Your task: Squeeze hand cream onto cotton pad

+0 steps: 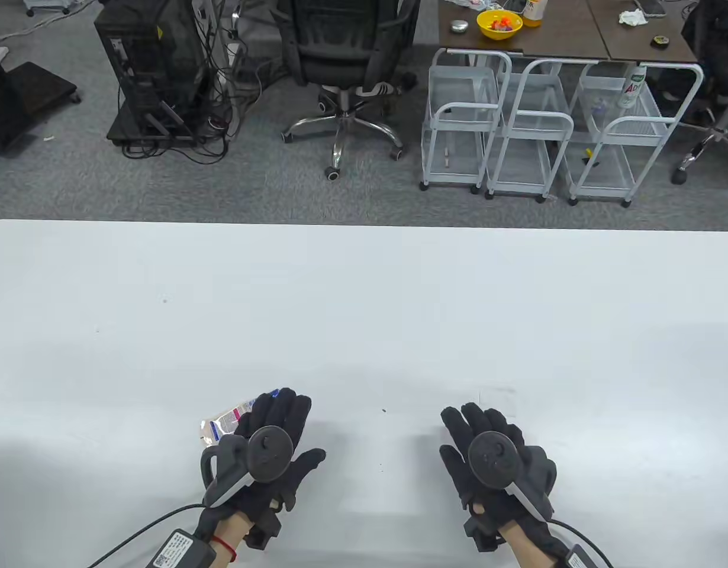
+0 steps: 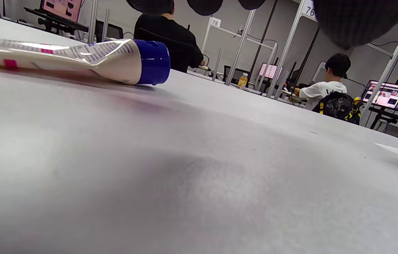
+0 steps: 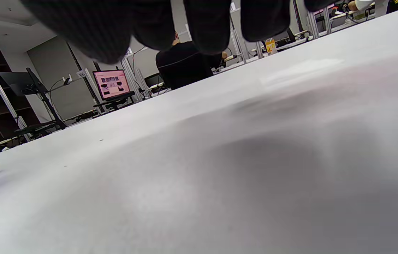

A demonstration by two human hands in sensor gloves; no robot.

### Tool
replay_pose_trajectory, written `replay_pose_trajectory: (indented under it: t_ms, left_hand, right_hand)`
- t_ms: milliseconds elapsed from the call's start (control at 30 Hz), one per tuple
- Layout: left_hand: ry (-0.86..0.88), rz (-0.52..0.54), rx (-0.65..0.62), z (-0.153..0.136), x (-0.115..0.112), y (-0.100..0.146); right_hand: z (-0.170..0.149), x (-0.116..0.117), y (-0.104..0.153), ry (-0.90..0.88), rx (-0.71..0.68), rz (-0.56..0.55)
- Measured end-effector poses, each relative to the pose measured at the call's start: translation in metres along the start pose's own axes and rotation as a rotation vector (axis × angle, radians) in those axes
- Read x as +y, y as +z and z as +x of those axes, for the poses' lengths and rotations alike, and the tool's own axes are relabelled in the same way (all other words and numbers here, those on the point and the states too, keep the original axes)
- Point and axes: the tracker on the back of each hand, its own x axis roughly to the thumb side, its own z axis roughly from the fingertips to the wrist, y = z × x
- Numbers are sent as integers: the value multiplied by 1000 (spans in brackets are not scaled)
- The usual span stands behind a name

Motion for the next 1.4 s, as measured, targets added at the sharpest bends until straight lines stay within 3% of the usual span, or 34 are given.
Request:
replay_pose_trajectory:
  t_ms: [167, 367, 633, 833, 1100, 1300, 1400]
  left_hand:
    - [-22, -21, 5, 1, -3, -1]
    - [-15, 5, 85, -15, 8, -4]
    - [7, 10, 346, -71, 27, -11]
    - [56, -136, 536, -101, 19, -14]
    - [42, -217, 525, -105, 9, -18]
    - [-73, -92, 384, -89, 17, -21]
    - [-75, -100, 366, -83, 18, -21]
  right_hand:
    - [1, 0, 1, -14, -7, 25]
    - [4, -2, 2, -20, -21, 29]
    - [5, 0, 2, -26, -44, 46]
    - [8, 3, 2, -37, -57, 70]
    - [13, 7, 3, -54, -85, 92]
    - [13, 7, 3, -58, -92, 89]
    - [14, 8, 3, -54, -91, 96]
